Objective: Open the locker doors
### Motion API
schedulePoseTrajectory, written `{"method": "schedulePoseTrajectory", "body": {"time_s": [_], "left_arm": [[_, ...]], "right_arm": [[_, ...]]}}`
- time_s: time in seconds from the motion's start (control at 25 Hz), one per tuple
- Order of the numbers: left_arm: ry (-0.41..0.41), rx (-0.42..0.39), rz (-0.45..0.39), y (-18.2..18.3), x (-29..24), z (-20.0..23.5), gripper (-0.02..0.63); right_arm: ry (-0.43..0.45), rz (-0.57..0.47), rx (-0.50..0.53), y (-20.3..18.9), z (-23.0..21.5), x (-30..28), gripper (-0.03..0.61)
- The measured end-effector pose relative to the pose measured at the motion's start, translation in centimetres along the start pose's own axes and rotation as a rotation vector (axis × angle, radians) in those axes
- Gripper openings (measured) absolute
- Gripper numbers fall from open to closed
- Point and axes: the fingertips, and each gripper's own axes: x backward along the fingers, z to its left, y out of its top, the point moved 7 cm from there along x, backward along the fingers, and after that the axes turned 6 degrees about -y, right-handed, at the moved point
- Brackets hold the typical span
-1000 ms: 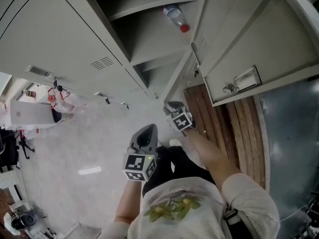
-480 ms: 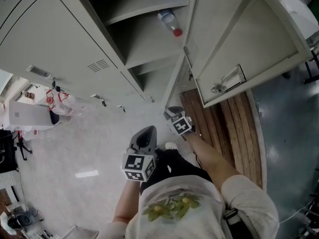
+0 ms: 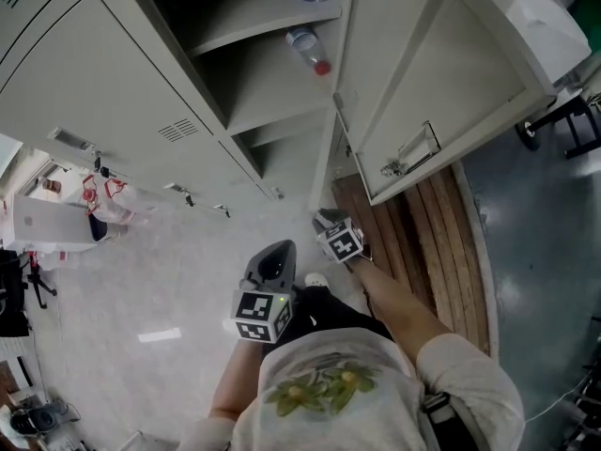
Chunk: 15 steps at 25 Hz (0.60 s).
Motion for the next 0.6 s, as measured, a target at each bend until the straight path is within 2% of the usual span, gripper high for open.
{"method": "schedulePoseTrajectory", "body": {"time_s": [0.6], "left_arm": [[-0.033, -0.013, 0.005, 0.7, -1.0, -1.2, 0.029]], "right_arm": [[-0.059, 0.011, -0.027, -2.3, -2.3, 2.2, 0.099]]}}
